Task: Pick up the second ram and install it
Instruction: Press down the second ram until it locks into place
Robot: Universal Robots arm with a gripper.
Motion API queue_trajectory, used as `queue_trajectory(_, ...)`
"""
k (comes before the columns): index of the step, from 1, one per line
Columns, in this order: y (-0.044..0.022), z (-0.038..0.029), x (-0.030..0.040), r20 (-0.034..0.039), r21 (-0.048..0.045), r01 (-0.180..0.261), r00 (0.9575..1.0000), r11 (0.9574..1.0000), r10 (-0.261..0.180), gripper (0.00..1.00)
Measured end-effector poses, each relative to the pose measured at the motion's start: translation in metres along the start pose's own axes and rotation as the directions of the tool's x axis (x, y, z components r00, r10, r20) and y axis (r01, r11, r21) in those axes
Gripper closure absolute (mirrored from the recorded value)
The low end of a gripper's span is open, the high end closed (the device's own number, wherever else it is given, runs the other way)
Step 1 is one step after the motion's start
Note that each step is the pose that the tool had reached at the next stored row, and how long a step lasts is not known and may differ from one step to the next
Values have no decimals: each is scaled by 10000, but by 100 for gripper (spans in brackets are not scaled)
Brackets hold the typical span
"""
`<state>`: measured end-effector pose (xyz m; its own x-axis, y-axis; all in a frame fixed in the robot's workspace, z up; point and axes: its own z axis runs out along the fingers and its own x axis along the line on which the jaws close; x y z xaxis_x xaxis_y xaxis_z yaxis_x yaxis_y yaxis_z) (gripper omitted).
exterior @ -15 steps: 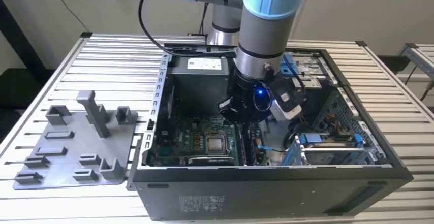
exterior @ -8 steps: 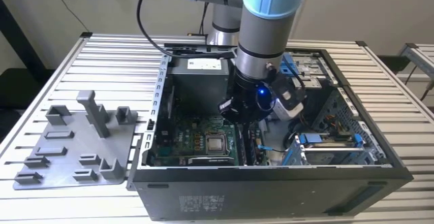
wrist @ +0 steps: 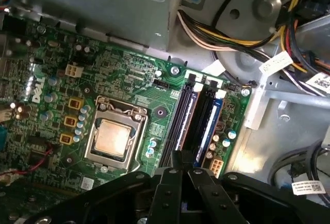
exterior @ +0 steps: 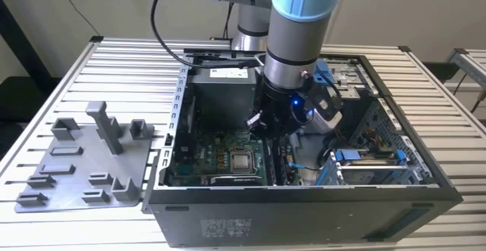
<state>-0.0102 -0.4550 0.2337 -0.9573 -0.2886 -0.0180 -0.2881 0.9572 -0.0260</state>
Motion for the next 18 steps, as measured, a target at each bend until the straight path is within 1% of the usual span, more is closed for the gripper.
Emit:
queue_trajectory(2, 0, 0, 0, 11, -9, 347, 9994, 9994, -347, 89)
queue_trajectory(5, 0, 0, 1, 30, -36, 767, 9970, 9970, -767, 89)
queue_trajectory(6, 0, 0, 1, 41, -59, 860, 9963, 9963, -860, 89)
queue_trajectory(7, 0, 1, 0, 60, -102, 927, 9957, 9956, -926, 89)
queue_trajectory(8, 0, 1, 0, 90, -178, 963, 9953, 9952, -962, 89)
queue_trajectory(10, 0, 1, 1, 176, -428, 988, 9950, 9942, -981, 89)
queue_trajectory(11, -2, 1, 1, 205, -514, 1000, 9949, 9937, -991, 89)
queue_trajectory(12, -9, 1, 3, 214, -544, 1009, 9948, 9934, -998, 89)
queue_trajectory(14, -15, 1, 5, 214, -544, 1062, 9942, 9929, -1051, 89)
queue_trajectory(18, -20, 2, 6, 232, -540, 1426, 9897, 9883, -1416, 89)
